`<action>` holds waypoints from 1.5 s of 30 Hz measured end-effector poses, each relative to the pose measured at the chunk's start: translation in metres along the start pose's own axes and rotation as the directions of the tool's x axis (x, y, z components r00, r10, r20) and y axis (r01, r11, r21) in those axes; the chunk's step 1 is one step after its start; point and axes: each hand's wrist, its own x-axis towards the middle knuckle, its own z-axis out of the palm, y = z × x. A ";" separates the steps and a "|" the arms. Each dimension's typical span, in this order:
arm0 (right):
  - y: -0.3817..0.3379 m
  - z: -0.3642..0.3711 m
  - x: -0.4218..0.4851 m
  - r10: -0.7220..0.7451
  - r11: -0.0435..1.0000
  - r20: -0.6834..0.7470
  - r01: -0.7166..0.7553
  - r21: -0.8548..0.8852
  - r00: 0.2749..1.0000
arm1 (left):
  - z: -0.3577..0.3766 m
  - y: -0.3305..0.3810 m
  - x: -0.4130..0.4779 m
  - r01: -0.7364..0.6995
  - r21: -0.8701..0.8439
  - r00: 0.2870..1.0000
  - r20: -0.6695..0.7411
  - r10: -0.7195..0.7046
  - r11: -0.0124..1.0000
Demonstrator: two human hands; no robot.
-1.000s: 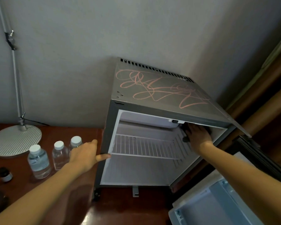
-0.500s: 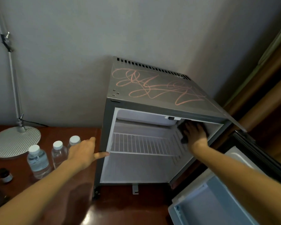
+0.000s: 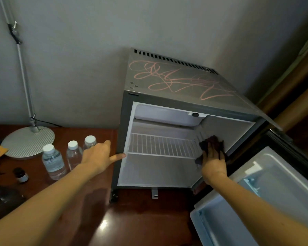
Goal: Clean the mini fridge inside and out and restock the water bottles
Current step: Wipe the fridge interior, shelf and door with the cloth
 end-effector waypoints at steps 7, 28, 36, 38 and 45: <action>-0.064 0.048 -0.012 0.096 0.734 -0.031 -0.050 0.678 0.995 | 0.010 -0.007 0.006 -0.074 0.109 0.997 0.035 0.071 0.991; -0.274 0.026 0.107 -0.471 0.250 -0.006 0.140 0.958 0.882 | 0.021 -0.020 0.025 -0.231 0.129 0.962 0.180 0.206 0.964; -0.300 0.036 0.090 -0.477 0.187 -0.317 0.448 0.875 0.820 | 0.020 -0.020 0.020 -0.191 0.173 0.976 0.137 0.169 0.966; -0.291 0.051 0.046 -0.497 0.243 -0.355 0.519 0.819 0.792 | 0.021 -0.017 0.019 -0.181 0.178 0.979 0.132 0.158 0.967; -0.261 0.056 -0.022 -0.569 0.304 -0.262 0.495 0.814 0.780 | 0.017 -0.009 0.013 -0.126 0.170 0.987 0.117 0.107 0.977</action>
